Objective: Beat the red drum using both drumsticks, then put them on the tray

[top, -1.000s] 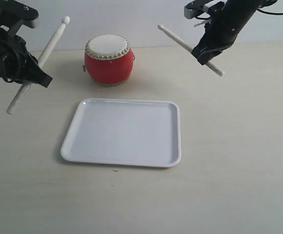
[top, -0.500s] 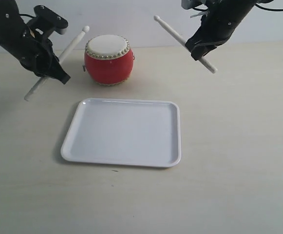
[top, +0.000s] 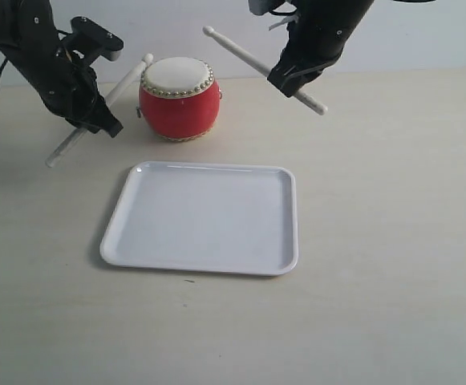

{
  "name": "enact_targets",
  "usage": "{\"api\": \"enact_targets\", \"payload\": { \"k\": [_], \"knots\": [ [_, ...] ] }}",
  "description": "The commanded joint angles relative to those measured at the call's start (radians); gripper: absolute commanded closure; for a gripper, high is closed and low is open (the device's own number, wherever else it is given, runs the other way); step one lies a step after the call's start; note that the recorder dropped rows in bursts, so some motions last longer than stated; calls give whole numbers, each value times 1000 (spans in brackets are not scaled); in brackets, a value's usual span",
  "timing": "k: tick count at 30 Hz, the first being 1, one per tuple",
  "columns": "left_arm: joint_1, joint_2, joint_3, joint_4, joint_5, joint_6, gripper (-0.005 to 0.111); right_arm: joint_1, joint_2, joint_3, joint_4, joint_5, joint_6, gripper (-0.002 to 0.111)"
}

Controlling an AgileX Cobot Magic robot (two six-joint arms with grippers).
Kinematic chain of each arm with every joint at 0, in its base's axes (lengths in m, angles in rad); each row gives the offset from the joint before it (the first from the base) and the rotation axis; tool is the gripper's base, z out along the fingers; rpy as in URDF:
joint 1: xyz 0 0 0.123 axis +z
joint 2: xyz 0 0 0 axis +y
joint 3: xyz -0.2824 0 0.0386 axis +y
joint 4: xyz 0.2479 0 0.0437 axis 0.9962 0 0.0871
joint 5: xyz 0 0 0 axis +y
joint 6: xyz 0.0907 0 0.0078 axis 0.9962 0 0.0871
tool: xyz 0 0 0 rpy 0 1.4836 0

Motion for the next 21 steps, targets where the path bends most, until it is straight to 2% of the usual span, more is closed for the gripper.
{"api": "enact_targets", "payload": {
  "k": [1, 8, 12, 17, 21],
  "knots": [
    [-6, -4, -8, -14, 10, -5, 107, 1, -28, -8, 18, -20, 5, 108],
    [-6, -8, -8, -26, 16, -5, 107, 5, -12, -8, 15, -27, 20, 108],
    [-6, -53, -11, -39, 80, -5, 107, 5, -47, -8, 73, 9, 20, 108],
    [-6, -38, -11, -82, -17, -6, 107, 5, -47, -7, 126, 38, -23, 108],
    [-6, -21, -13, -80, -45, -1, 107, 5, -47, -7, 122, 61, -23, 108]
  ]
}}
